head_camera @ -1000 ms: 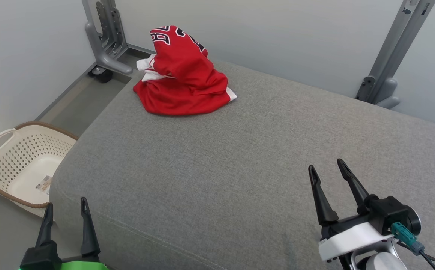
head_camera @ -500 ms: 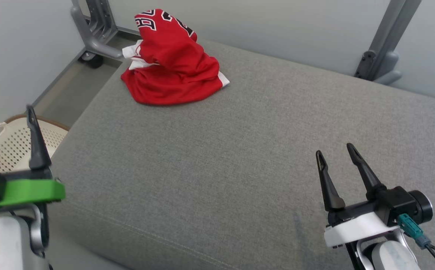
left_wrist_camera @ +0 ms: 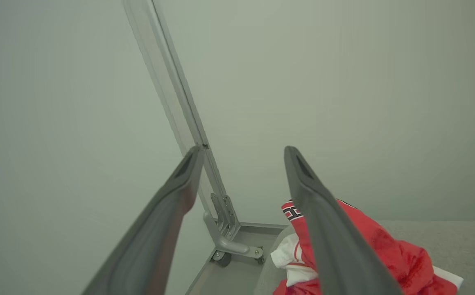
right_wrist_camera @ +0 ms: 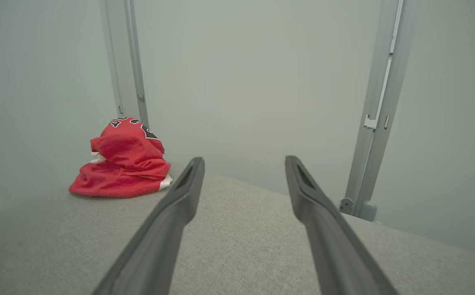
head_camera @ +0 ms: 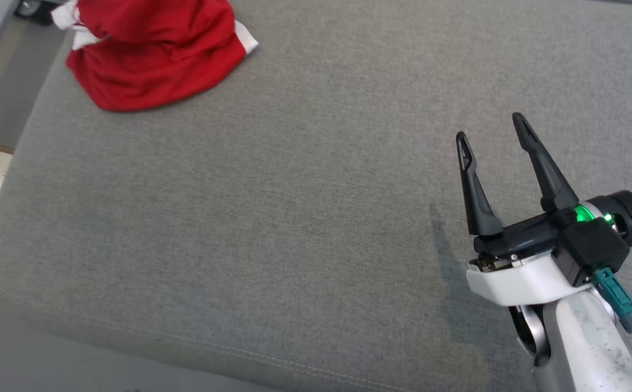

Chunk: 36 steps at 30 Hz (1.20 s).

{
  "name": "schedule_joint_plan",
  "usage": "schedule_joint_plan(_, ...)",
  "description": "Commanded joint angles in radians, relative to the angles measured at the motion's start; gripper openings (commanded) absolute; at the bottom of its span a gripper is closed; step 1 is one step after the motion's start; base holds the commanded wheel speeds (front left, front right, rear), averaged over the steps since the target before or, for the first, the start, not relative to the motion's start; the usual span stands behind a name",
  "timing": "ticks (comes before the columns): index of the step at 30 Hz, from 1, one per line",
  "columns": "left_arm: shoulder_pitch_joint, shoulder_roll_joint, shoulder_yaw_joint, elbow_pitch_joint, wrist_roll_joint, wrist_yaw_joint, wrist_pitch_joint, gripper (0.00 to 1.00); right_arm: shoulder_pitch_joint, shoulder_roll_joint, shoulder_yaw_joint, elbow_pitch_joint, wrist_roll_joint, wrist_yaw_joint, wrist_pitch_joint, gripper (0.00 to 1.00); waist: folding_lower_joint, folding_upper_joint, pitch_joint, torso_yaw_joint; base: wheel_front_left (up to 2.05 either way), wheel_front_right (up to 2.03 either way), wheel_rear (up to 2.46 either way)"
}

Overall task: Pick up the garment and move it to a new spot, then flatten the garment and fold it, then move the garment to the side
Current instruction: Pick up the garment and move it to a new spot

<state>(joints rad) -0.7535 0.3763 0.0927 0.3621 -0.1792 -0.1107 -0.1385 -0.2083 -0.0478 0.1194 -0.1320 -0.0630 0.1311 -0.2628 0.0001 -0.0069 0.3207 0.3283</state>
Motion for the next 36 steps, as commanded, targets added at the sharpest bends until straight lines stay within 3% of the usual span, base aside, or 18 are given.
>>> schedule_joint_plan(1,-0.03,0.01,-0.016,0.029,-0.008,-0.007,0.011,1.0,-0.018,-0.005,0.003,-0.016,-0.006,0.0,-0.003,1.0,-0.0001,0.0069,0.167,-0.136,0.0,0.0,0.0)
schedule_joint_plan(13,-0.202,0.083,-0.232,0.344,-0.125,-0.019,0.045,1.0,-0.033,-0.004,0.018,-0.115,-0.031,-0.001,-0.003,1.0,-0.0001,0.0069,0.279,-0.185,0.0,0.0,0.0)
schedule_joint_plan(29,-0.311,0.143,-0.287,0.553,-0.16,-0.018,0.037,1.0,-0.032,-0.004,0.018,-0.158,-0.039,0.0,-0.003,1.0,-0.0001,0.0069,0.305,-0.202,0.0,0.0,0.0)
schedule_joint_plan(30,-0.318,0.143,-0.299,0.558,-0.163,-0.018,0.039,0.96,-0.032,-0.004,0.019,-0.158,-0.039,0.0,-0.003,1.0,-0.0001,0.0069,0.305,-0.202,0.0,0.0,0.0)
schedule_joint_plan(31,-0.323,0.145,-0.313,0.564,-0.167,-0.018,0.045,0.48,-0.032,-0.004,0.02,-0.156,-0.04,-0.001,-0.003,1.0,-0.0001,0.0069,0.304,-0.203,0.0,0.0,0.0)
schedule_joint_plan(32,-0.328,0.149,-0.326,0.57,-0.169,-0.018,0.049,0.1,-0.033,-0.004,0.021,-0.154,-0.04,0.0,-0.003,1.0,-0.0001,0.0069,0.303,-0.204,0.0,0.0,0.0)
schedule_joint_plan(33,-0.335,0.156,-0.336,0.58,-0.165,-0.018,0.056,0.0,-0.035,-0.004,0.021,-0.152,-0.039,-0.001,-0.003,1.0,-0.0001,0.0069,0.302,-0.205,0.0,0.0,0.0)
schedule_joint_plan(36,-0.364,0.164,-0.354,0.596,-0.163,-0.018,0.039,0.0,-0.038,-0.004,0.019,-0.148,-0.028,-0.001,-0.003,1.0,-0.0001,0.0069,0.293,-0.206,0.0,0.0,0.0)
